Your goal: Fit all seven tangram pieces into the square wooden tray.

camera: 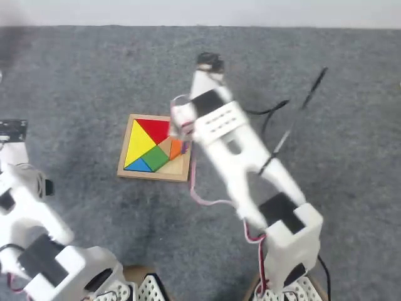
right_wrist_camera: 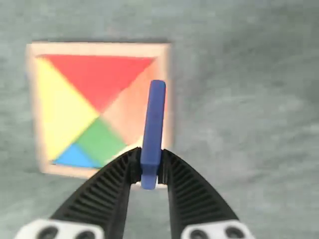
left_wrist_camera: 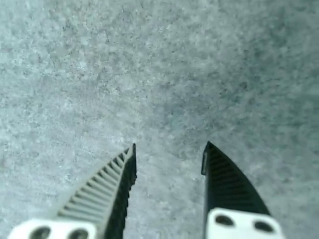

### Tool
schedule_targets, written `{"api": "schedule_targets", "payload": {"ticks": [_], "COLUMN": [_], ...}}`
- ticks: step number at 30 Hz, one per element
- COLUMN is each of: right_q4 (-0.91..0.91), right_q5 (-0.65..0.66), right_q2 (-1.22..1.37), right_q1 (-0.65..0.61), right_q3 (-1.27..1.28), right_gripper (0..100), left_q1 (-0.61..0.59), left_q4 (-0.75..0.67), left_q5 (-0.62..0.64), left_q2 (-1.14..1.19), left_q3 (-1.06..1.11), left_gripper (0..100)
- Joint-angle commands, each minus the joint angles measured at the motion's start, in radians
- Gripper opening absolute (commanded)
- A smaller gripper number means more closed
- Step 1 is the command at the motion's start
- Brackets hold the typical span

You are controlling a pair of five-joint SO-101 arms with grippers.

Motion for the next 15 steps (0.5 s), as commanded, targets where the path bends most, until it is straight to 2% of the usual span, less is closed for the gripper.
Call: {"api": "schedule_targets", "payload": {"ticks": [1,3,10,15], "right_q4": [-0.117,-0.165,-0.309,-0.298], "right_q5": [-0.150,-0.190,-0.218,-0.281], "right_q2": [-0.038,-0.007,0.125,0.206], "right_q1": [-0.090,-0.099,-0.101,-0.113], "right_q3": [-0.017,-0.005,0.005,0.005], "right_gripper": [6.4,7.4,0.6,0.5], "left_q1": [-0.008,-0.009,-0.008,-0.008], "left_q4": [-0.014,-0.014,-0.014,-0.014], "left_q5": [-0.012,-0.012,-0.012,-0.012], "left_q2": [-0.049,-0.049,-0.049,-0.049], "left_q3": [0.008,0.005,0.002,0.002], "left_gripper": [21,21,21,21]}}
